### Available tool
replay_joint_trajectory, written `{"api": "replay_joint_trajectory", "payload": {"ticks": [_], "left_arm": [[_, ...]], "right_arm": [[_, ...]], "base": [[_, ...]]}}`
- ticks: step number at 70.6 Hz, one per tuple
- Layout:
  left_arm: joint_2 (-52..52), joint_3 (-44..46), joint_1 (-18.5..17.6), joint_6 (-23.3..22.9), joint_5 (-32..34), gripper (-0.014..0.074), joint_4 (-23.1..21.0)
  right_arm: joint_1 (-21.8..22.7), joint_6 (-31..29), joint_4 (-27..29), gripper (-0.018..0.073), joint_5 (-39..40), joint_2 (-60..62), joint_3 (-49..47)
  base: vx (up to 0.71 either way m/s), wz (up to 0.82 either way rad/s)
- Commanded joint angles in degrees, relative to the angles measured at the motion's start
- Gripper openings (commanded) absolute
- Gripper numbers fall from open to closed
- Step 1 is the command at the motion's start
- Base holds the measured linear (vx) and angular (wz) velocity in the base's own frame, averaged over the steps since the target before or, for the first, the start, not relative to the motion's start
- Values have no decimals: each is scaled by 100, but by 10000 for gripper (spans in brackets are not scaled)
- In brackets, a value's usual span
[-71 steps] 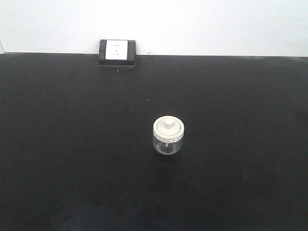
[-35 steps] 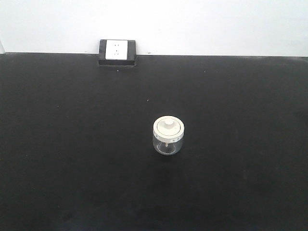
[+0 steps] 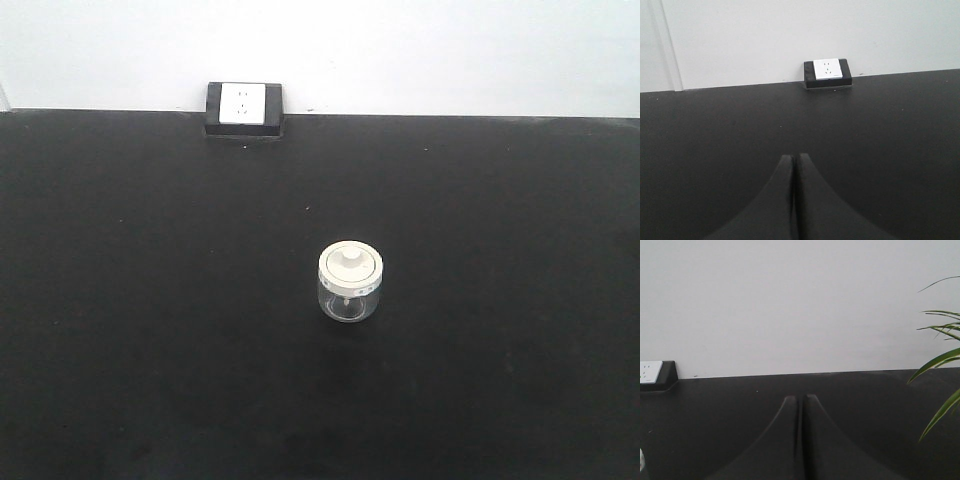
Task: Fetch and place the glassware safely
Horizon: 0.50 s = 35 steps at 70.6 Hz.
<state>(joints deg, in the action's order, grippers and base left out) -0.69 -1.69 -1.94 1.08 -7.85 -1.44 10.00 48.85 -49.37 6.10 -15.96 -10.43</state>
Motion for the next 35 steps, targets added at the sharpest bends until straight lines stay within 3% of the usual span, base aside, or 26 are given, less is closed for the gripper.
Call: {"api": "replay_joint_trajectory", "payload": {"ticks": [1,22,35], "left_arm": [[-69,-156,-6,-27,403,-7,-60],[-69,-156,-6,-27,403,-7,-60],[-69,-156,-6,-27,403,-7,-60]], "right_arm": [[43,-574,552,-4,231,-50,-150],[43,-3745,3733,-4,151,-50,-150],[43,-5185,5109,-4,-177,-50,-150]], "base": [[0,0],[0,0],[0,0]]}}
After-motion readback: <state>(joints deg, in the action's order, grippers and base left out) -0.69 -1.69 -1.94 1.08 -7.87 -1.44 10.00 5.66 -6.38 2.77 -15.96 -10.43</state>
